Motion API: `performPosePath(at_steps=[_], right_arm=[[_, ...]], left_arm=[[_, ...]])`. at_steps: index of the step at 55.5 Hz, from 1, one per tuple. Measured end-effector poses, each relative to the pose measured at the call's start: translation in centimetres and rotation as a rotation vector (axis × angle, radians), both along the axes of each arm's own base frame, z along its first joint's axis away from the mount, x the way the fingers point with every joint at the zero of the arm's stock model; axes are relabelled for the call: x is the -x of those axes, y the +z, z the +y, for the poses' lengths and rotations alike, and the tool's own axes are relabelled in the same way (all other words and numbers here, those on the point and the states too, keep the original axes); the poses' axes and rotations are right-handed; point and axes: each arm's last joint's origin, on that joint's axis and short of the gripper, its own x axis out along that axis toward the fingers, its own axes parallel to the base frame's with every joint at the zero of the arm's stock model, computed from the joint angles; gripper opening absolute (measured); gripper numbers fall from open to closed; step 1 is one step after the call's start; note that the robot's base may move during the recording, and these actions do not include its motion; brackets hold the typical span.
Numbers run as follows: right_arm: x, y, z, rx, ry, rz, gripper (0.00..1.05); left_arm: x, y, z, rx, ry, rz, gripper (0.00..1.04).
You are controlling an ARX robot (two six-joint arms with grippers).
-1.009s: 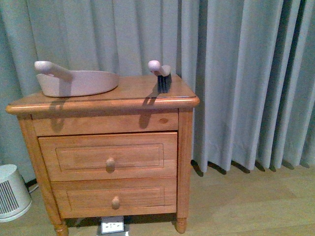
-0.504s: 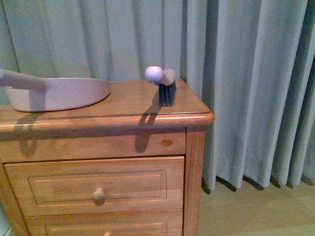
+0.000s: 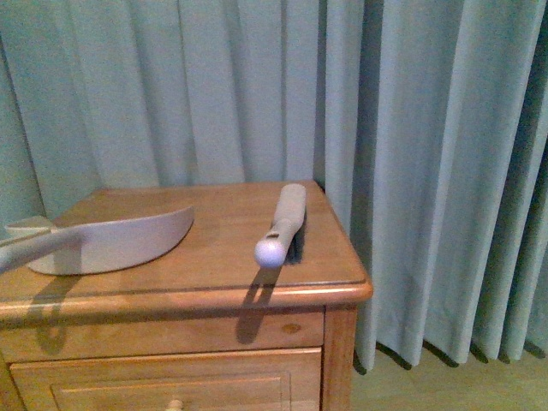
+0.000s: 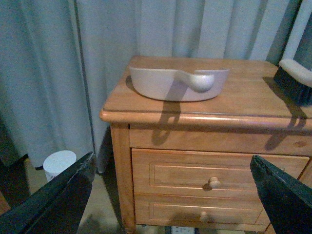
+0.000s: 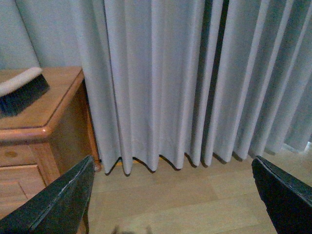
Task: Clean up trash
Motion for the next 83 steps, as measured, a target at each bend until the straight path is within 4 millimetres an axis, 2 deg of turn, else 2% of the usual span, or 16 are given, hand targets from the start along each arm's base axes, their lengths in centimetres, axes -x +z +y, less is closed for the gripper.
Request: performPosePath(at_steps=[11, 15, 21, 25, 27, 34, 38, 46, 55, 74, 83], right_arm=[[0.0, 0.0, 0.0, 0.000, 0.000, 0.000, 0.97], [0.0, 0.0, 0.0, 0.000, -0.001, -0.001, 0.97], [0.0, 0.0, 0.0, 0.000, 0.000, -0.001, 0.97], [0.0, 0.0, 0.0, 0.000, 0.000, -0.001, 0.97], [0.0, 0.0, 0.0, 0.000, 0.000, -0.001, 0.97], [0.0, 0.0, 0.0, 0.000, 0.000, -0.001, 0.97], [0.0, 0.0, 0.0, 0.000, 0.000, -0.001, 0.97], [0.0, 0.0, 0.0, 0.000, 0.000, -0.001, 0.97], [0.0, 0.0, 0.0, 0.000, 0.000, -0.001, 0.97], [0.0, 0.0, 0.0, 0.000, 0.000, -0.001, 0.97], [0.0, 0.0, 0.0, 0.000, 0.000, -0.001, 0.97]], left_arm=[[0.0, 0.0, 0.0, 0.000, 0.000, 0.000, 0.97], [-0.6, 0.4, 0.1, 0.094, -0.012, 0.096, 0.97], [-4.7, 4.7, 0.3, 0.127, -0.026, 0.231, 0.97], [-8.2, 7.1, 0.3, 0.120, -0.018, 0.344, 0.97], [-10.6, 8.2, 0.2, 0.100, -0.008, 0.408, 0.97], [-16.1, 10.3, -1.0, 0.059, -0.007, 0.534, 0.97], [-18.6, 10.7, -2.1, 0.042, -0.019, 0.601, 0.97], [-22.0, 9.1, -3.6, 0.018, -0.008, 0.705, 0.97], [-24.4, 6.4, -4.2, 0.002, 0.020, 0.787, 0.97], [-27.2, 2.4, -3.9, -0.027, 0.065, 0.856, 0.97], [-28.0, 1.2, -3.4, -0.042, 0.079, 0.872, 0.97]])
